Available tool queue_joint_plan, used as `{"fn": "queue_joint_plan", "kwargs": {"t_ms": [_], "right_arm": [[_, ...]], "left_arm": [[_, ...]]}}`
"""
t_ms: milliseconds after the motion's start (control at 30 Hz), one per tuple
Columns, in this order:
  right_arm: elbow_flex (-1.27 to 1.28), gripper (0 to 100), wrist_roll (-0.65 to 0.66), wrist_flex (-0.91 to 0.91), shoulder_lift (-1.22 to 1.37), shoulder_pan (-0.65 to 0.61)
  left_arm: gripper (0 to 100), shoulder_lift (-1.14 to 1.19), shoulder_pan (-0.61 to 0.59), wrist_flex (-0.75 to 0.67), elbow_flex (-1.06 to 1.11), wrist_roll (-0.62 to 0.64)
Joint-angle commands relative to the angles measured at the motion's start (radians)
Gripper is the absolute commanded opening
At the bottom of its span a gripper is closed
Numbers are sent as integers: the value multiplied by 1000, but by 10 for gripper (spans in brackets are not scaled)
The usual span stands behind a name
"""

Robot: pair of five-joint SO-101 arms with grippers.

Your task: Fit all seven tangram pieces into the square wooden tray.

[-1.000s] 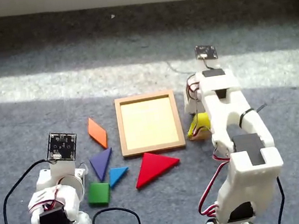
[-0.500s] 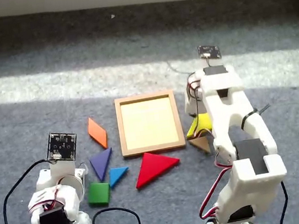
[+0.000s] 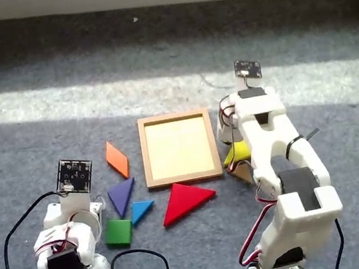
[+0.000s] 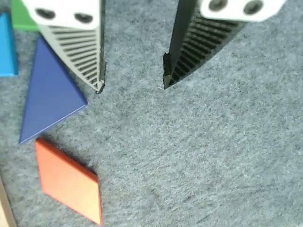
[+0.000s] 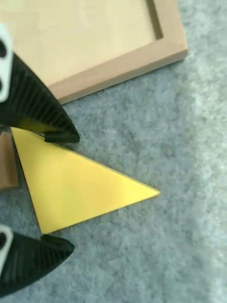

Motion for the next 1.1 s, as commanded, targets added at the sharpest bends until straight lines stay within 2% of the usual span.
{"fn": "queue_joint_plan", "kwargs": {"t_ms": [0, 367, 533, 833, 1067], "right_arm": [[-7, 307, -14, 7, 27, -10], [-31, 307, -48, 74, 19, -8], [-39, 307, -54, 163, 19, -7], [-31, 308, -49, 154, -53, -12], [-38, 307, -38, 163, 36, -21]], "left_arm": [[213, -7, 16, -3, 4, -6], [213, -7, 16, -3, 4, -6], [213, -7, 16, -3, 4, -6], [213, -7, 16, -3, 4, -6], [213, -7, 16, -3, 4, -6]]}}
